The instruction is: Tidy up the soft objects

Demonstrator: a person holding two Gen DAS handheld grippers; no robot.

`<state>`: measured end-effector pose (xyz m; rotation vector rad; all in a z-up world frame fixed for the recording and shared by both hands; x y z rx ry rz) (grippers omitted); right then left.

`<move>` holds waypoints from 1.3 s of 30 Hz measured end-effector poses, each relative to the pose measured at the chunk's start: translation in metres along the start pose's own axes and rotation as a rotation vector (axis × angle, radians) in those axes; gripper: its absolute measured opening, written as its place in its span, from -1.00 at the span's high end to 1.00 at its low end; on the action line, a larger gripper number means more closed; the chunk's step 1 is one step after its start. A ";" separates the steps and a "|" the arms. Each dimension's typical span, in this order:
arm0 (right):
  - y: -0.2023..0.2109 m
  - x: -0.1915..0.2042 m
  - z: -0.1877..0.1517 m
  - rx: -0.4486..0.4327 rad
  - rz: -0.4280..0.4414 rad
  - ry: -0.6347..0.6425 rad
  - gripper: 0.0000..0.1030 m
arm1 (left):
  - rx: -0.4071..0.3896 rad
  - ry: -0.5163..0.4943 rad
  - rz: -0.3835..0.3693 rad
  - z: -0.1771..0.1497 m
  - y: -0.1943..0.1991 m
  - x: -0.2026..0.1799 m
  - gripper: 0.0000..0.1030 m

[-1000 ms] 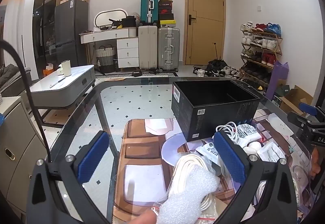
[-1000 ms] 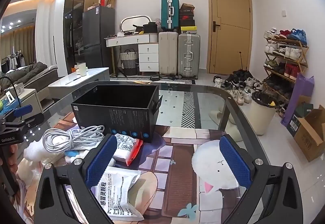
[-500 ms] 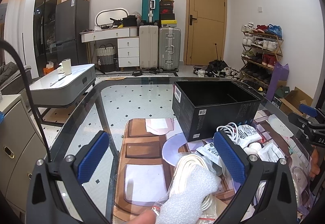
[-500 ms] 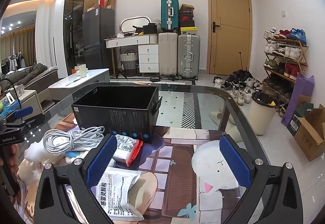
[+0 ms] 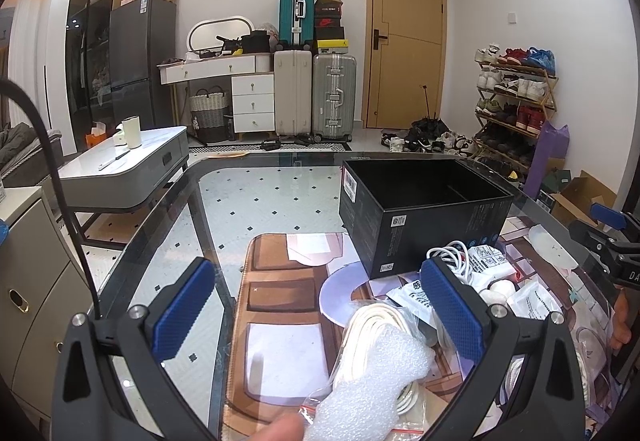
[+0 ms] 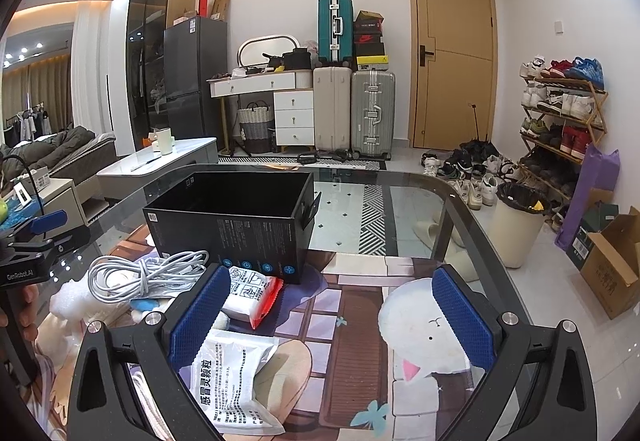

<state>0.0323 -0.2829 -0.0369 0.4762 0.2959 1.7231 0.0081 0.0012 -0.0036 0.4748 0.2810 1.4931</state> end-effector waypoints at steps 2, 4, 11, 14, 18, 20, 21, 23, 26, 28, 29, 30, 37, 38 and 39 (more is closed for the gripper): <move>0.000 0.000 0.000 0.001 0.002 0.000 -0.99 | -0.001 0.001 0.000 0.000 0.000 0.000 -1.00; 0.000 0.000 0.001 0.000 0.003 0.001 -0.99 | -0.002 -0.001 0.000 0.000 0.000 0.000 -1.00; 0.000 0.000 0.000 0.000 0.003 0.000 -0.99 | -0.007 -0.010 0.001 0.001 0.001 -0.001 -1.00; 0.001 0.000 0.001 0.000 0.004 0.001 -0.99 | -0.008 -0.010 0.000 0.001 0.001 -0.001 -1.00; 0.001 0.001 0.001 -0.001 0.003 0.001 -0.99 | -0.005 -0.007 -0.001 0.000 0.001 -0.002 -1.00; 0.001 0.000 0.001 -0.002 0.002 0.001 -0.99 | -0.003 -0.006 -0.001 0.001 0.001 -0.002 -1.00; 0.001 0.001 0.001 -0.002 0.003 0.002 -0.99 | -0.005 -0.007 -0.001 0.001 0.001 -0.002 -1.00; 0.001 0.000 0.001 -0.001 0.004 0.002 -0.99 | -0.005 -0.007 -0.002 0.001 0.001 -0.001 -1.00; 0.001 0.001 0.002 0.000 0.007 0.002 -0.99 | -0.005 -0.009 -0.002 0.001 0.001 -0.002 -1.00; 0.001 0.002 0.002 0.002 0.011 0.006 -0.99 | -0.004 -0.010 -0.003 0.001 0.001 -0.002 -1.00; 0.001 0.003 0.003 0.001 0.012 0.009 -0.99 | -0.003 -0.011 -0.003 0.001 0.001 -0.002 -1.00; 0.001 0.004 0.003 0.001 0.012 0.010 -0.99 | -0.004 -0.012 -0.002 0.000 0.001 -0.002 -1.00; 0.001 0.005 0.003 0.000 0.012 0.009 -0.99 | -0.005 -0.013 -0.002 0.001 0.002 -0.003 -1.00; 0.001 0.005 0.003 -0.001 0.012 0.009 -0.99 | -0.004 -0.013 -0.002 0.001 0.001 -0.003 -1.00; 0.001 0.005 0.002 0.000 0.012 0.008 -0.99 | -0.003 -0.013 -0.003 0.001 0.002 -0.003 -1.00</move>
Point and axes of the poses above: each gripper's, at about its wrist camera, not at the fingertips, and y roughly against the way its jaws point, x to its left, z to its top, the point moved 1 cm from there along -y, roughly the way its jaws point, and after that the axes turned 10 degrees about -y, right-handed, at the moved point
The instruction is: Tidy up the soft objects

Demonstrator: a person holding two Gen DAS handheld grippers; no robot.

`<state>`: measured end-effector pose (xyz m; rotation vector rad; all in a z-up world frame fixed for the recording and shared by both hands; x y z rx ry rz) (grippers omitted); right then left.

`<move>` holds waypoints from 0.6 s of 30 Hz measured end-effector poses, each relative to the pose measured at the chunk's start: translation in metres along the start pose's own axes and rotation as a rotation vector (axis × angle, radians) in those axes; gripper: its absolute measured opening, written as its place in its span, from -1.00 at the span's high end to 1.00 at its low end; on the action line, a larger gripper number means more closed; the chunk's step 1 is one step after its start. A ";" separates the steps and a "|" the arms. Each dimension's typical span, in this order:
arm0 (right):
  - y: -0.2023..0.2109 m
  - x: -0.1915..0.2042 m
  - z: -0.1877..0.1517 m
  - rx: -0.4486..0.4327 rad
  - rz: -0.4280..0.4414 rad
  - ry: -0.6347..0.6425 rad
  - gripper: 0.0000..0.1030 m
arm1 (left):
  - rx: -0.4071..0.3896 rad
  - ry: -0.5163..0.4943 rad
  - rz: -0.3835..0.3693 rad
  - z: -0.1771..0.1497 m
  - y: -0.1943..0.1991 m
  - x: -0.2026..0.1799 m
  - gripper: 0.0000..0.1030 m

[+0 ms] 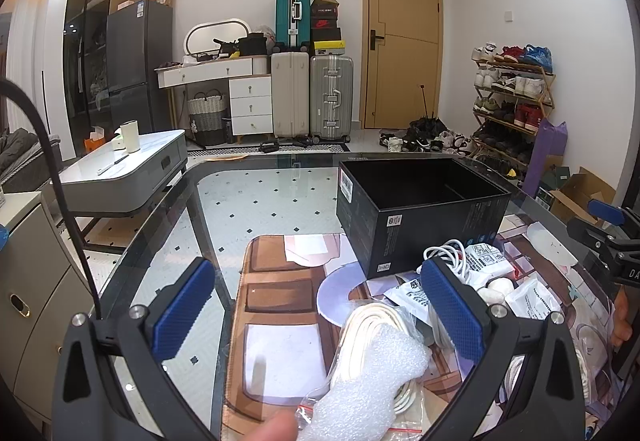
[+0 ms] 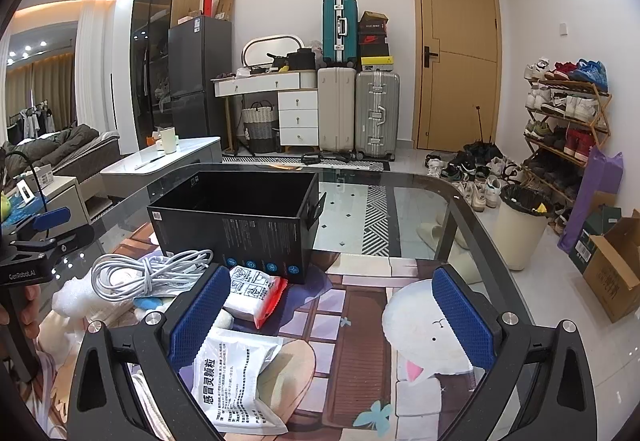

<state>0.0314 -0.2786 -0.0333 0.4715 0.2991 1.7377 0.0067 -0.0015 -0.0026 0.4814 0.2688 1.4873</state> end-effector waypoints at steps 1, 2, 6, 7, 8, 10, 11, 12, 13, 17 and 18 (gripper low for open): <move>0.000 0.000 0.000 0.000 0.000 -0.001 -0.99 | 0.000 -0.001 0.000 0.000 0.000 0.000 -1.00; -0.001 -0.001 -0.001 0.001 -0.001 -0.003 -0.99 | 0.000 -0.001 0.000 0.000 0.000 0.000 -1.00; -0.001 -0.002 -0.002 0.000 -0.001 -0.003 -0.99 | 0.001 -0.001 0.000 0.000 0.000 0.000 -1.00; -0.001 -0.002 -0.002 0.000 -0.002 -0.003 -0.99 | 0.001 -0.001 -0.001 0.000 0.000 0.000 -1.00; -0.001 -0.002 -0.002 0.000 -0.001 -0.003 -0.99 | 0.001 0.000 -0.001 0.001 0.001 0.000 -1.00; -0.001 -0.002 -0.002 0.001 -0.001 -0.004 -0.99 | 0.001 0.001 0.000 0.001 0.001 0.000 -1.00; -0.001 -0.002 -0.002 0.002 -0.001 -0.004 -0.99 | 0.001 0.001 0.000 0.001 0.001 0.000 -1.00; -0.001 -0.002 -0.002 0.003 0.000 -0.004 -0.99 | 0.000 0.001 0.001 0.001 0.001 0.001 -1.00; -0.001 -0.003 -0.002 0.001 -0.001 -0.005 -0.99 | 0.000 0.001 0.002 0.001 0.001 0.001 -1.00; -0.001 -0.002 -0.002 0.003 0.000 -0.005 -0.99 | 0.004 0.000 -0.001 0.001 0.000 0.001 -1.00; -0.001 -0.002 -0.002 0.002 -0.001 -0.005 -0.99 | 0.002 0.000 0.001 0.002 0.001 0.001 -1.00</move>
Point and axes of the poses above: each gripper's, at about its wrist camera, not at the fingertips, and y roughly against the way its jaws point, x to its left, z to its top, the point moved 1 cm from there along -y, roughly the way its jaws point, and after that the axes turned 10 degrees about -y, right-handed, at the moved point
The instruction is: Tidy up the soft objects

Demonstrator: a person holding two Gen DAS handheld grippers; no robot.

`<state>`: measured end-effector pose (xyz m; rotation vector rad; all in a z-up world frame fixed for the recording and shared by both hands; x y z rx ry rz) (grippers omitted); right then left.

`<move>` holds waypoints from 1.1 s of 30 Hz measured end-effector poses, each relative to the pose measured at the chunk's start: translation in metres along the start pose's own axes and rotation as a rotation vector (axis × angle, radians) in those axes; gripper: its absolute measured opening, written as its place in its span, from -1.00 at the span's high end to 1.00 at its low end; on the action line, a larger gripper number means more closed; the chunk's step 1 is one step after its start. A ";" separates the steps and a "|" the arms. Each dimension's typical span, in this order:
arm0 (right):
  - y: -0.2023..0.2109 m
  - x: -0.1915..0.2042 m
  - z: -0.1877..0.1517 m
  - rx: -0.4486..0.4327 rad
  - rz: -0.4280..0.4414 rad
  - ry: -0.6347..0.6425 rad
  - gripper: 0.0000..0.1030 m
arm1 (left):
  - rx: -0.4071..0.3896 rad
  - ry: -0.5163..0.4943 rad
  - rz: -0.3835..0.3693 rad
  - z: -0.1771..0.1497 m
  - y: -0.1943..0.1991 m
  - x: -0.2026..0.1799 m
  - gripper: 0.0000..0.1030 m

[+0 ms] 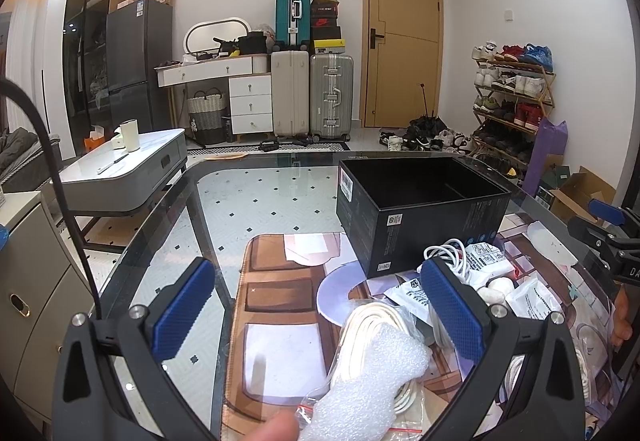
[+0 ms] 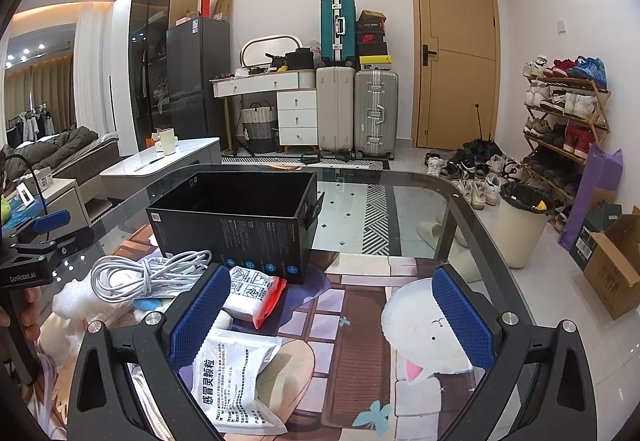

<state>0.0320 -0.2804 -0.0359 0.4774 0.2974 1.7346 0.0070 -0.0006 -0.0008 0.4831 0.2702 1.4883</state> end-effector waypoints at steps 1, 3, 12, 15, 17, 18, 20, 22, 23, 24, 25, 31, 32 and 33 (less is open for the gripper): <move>0.001 0.000 0.000 -0.003 0.003 -0.001 -0.99 | 0.000 0.001 -0.001 0.000 0.000 0.000 -1.00; 0.001 -0.001 0.000 -0.002 0.009 -0.002 -0.99 | 0.010 0.000 -0.008 0.000 -0.001 0.000 -1.00; -0.001 0.003 0.000 0.042 0.041 0.000 -0.99 | 0.049 0.002 -0.028 -0.003 0.007 -0.002 -1.00; 0.002 0.005 0.000 0.066 0.062 0.005 -0.99 | 0.053 0.001 -0.025 -0.005 0.013 -0.002 -1.00; 0.003 0.007 -0.002 0.087 0.085 0.013 -0.99 | 0.057 0.004 -0.024 -0.006 0.017 -0.002 -1.00; 0.004 0.008 -0.003 0.097 0.092 0.013 -0.99 | 0.062 0.007 -0.027 -0.008 0.018 -0.002 -1.00; 0.007 0.010 -0.006 0.114 0.106 0.015 -0.99 | 0.075 0.013 -0.032 -0.011 0.021 -0.002 -1.00; 0.012 0.012 -0.009 0.127 0.114 0.023 -0.99 | 0.085 0.015 -0.031 -0.014 0.024 -0.002 -1.00; 0.014 0.013 -0.010 0.133 0.117 0.027 -0.99 | 0.089 0.016 -0.032 -0.016 0.025 -0.002 -1.00; 0.016 0.014 -0.011 0.141 0.121 0.031 -0.99 | 0.094 0.018 -0.034 -0.017 0.026 -0.002 -1.00; 0.018 0.014 -0.011 0.150 0.126 0.033 -0.99 | 0.100 0.021 -0.036 -0.019 0.027 -0.001 -1.00; 0.028 0.017 -0.014 0.193 0.152 0.037 -0.99 | 0.132 0.028 -0.047 -0.029 0.034 -0.001 -1.00; 0.030 0.018 -0.015 0.199 0.157 0.035 -0.99 | 0.139 0.029 -0.051 -0.030 0.035 -0.001 -1.00; 0.032 0.017 -0.016 0.207 0.161 0.034 -0.99 | 0.146 0.028 -0.056 -0.031 0.036 -0.001 -1.00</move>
Point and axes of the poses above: each gripper's, at about its wrist camera, not at the fingertips, and y roughly against the way its jaws point, x to its left, z to its top, the point moved 1 cm from there along -y, roughly the way its jaws point, and after that the axes turned 10 degrees about -y, right-handed, at the moved point
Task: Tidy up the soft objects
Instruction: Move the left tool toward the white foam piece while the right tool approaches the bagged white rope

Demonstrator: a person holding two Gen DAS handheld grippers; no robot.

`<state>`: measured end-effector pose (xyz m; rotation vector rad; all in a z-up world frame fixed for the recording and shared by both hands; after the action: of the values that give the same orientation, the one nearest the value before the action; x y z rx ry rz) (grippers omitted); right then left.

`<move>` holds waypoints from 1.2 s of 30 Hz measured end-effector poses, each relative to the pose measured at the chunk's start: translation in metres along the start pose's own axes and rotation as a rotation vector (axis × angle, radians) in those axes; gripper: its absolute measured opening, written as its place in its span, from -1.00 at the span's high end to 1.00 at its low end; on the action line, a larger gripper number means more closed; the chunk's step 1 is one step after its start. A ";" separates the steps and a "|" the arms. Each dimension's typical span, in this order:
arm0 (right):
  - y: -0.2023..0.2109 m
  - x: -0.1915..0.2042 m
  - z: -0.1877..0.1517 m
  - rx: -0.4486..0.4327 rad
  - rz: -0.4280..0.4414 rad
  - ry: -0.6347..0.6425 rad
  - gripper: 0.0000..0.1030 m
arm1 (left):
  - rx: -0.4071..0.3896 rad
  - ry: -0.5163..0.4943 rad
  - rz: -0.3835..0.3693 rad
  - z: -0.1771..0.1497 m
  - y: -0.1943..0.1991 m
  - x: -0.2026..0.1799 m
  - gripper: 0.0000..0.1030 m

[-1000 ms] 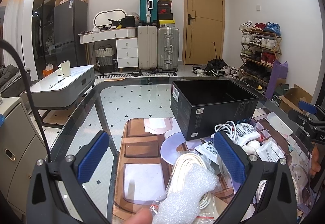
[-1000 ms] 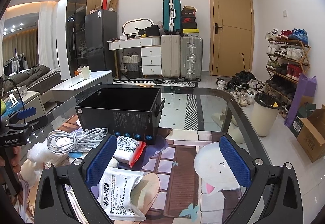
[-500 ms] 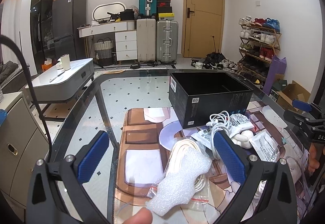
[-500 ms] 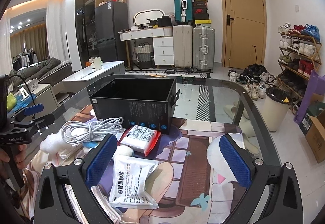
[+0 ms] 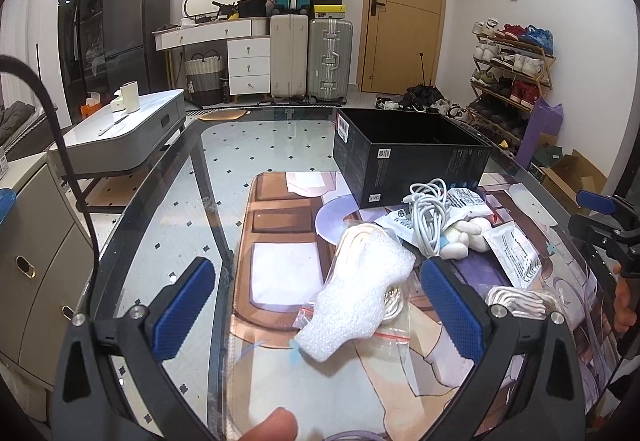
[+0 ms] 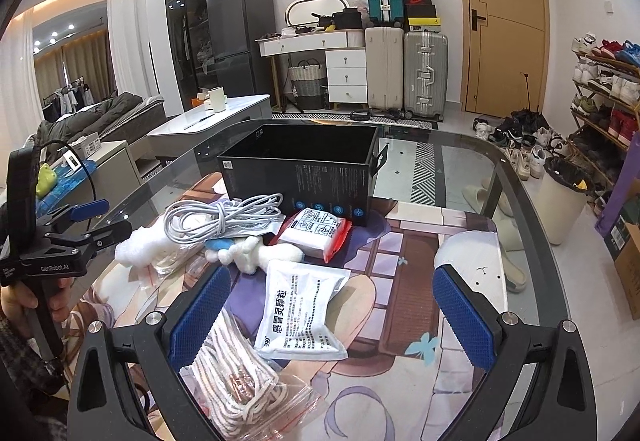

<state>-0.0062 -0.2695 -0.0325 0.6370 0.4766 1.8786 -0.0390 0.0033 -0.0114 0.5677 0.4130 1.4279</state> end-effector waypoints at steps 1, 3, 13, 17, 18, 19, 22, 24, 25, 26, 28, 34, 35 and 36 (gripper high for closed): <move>0.001 0.001 -0.001 0.007 0.004 0.001 -0.99 | 0.007 -0.003 -0.003 -0.002 0.001 0.000 -1.00; 0.002 0.003 -0.003 0.022 0.011 0.009 -0.99 | 0.022 -0.015 -0.009 -0.004 0.002 -0.001 -1.00; 0.008 0.023 -0.019 0.134 0.108 0.020 -0.99 | 0.069 -0.075 -0.059 -0.008 0.006 -0.002 -1.00; 0.008 0.029 -0.026 0.180 0.132 0.052 -0.99 | 0.100 -0.084 -0.112 -0.007 0.003 -0.001 -1.00; 0.008 0.030 -0.028 0.188 0.133 0.064 -0.99 | 0.106 -0.084 -0.123 -0.006 0.001 0.000 -1.00; 0.008 0.032 -0.030 0.196 0.132 0.077 -0.99 | 0.110 -0.081 -0.125 -0.006 0.000 0.001 -1.00; 0.005 0.033 -0.035 0.230 0.136 0.103 -0.99 | 0.125 -0.083 -0.140 -0.005 -0.002 0.003 -1.00; 0.003 0.033 -0.037 0.243 0.140 0.112 -0.99 | 0.141 -0.095 -0.161 -0.005 -0.004 0.002 -1.00; 0.001 0.033 -0.038 0.252 0.147 0.111 -0.99 | 0.147 -0.102 -0.169 -0.003 -0.005 0.001 -1.00; 0.000 0.032 -0.039 0.263 0.154 0.108 -0.99 | 0.154 -0.113 -0.177 -0.002 -0.006 0.000 -1.00; -0.003 0.034 -0.042 0.281 0.157 0.121 -0.99 | 0.162 -0.142 -0.197 0.000 -0.007 -0.003 -1.00; -0.008 0.039 -0.046 0.309 0.162 0.164 -0.97 | 0.186 -0.166 -0.216 0.006 -0.016 -0.001 -1.00; -0.010 0.039 -0.047 0.315 0.160 0.173 -0.97 | 0.191 -0.167 -0.225 0.006 -0.017 0.000 -1.00; -0.011 0.040 -0.047 0.318 0.160 0.182 -0.97 | 0.192 -0.171 -0.234 0.006 -0.018 0.000 -1.00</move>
<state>-0.0405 -0.2296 -0.0669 0.7332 0.8772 2.0406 -0.0207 0.0016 -0.0176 0.7654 0.4668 1.1128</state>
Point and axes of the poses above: each gripper's, at about its wrist camera, not at the fingertips, and y roughly against the way its jaws point, x to its left, z to its top, the point moved 1 cm from there along -y, roughly the way its jaws point, and after that the axes turned 10 degrees about -y, right-handed, at the moved point
